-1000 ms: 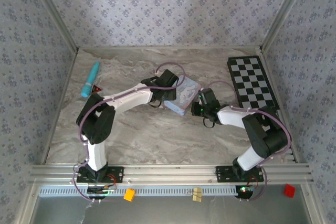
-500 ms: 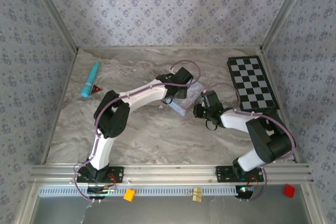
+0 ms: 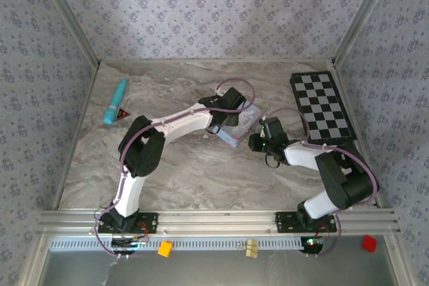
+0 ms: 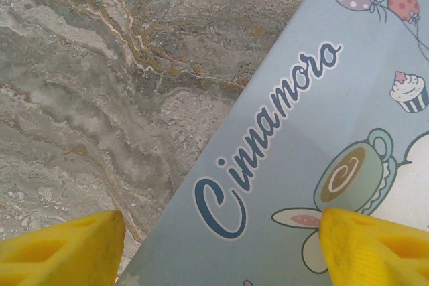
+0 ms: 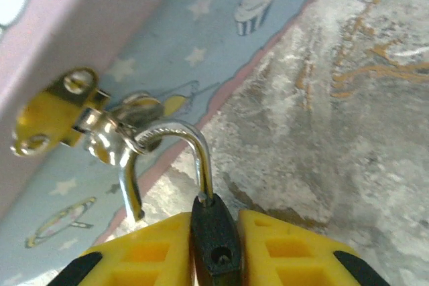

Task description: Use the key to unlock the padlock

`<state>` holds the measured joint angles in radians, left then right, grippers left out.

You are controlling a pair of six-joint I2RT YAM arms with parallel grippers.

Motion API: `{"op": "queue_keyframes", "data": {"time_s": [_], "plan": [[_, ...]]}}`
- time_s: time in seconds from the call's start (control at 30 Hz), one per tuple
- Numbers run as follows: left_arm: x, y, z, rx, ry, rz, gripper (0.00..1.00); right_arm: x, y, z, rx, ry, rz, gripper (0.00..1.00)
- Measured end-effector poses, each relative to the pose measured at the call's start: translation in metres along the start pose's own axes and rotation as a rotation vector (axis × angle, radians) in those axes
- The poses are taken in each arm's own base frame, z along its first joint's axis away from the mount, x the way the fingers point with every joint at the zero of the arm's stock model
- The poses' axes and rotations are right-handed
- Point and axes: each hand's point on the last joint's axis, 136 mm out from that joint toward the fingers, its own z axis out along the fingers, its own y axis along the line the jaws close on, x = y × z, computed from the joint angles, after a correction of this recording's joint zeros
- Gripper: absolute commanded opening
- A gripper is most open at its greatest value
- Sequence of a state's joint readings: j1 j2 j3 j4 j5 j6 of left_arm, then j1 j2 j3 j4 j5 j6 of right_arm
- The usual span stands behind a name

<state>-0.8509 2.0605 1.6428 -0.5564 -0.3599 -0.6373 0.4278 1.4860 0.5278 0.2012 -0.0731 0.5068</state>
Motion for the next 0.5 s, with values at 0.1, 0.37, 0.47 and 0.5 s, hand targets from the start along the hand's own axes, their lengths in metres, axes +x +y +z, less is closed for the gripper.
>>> {"op": "queue_keyframes", "data": {"time_s": [0.1, 0.37, 0.47, 0.5], "plan": [[0.0000, 0.0003, -0.0002, 0.003, -0.004, -0.005, 0.76, 0.0020, -0.0051, -0.0039, 0.001, -0.017, 0.006, 0.24], [-0.0007, 0.0005, 0.0005, 0.009, -0.012, -0.018, 0.75, 0.0004, 0.0007, -0.0058, -0.072, -0.040, 0.017, 0.12], [-0.0013, 0.0016, 0.0015, 0.009, -0.016, -0.022, 0.75, -0.0007, 0.0020, -0.0058, -0.079, -0.044, 0.015, 0.07], [-0.0017, 0.0018, 0.0016, 0.010, -0.017, -0.023, 0.75, -0.0012, 0.0019, -0.0058, -0.080, -0.046, 0.016, 0.06]]}}
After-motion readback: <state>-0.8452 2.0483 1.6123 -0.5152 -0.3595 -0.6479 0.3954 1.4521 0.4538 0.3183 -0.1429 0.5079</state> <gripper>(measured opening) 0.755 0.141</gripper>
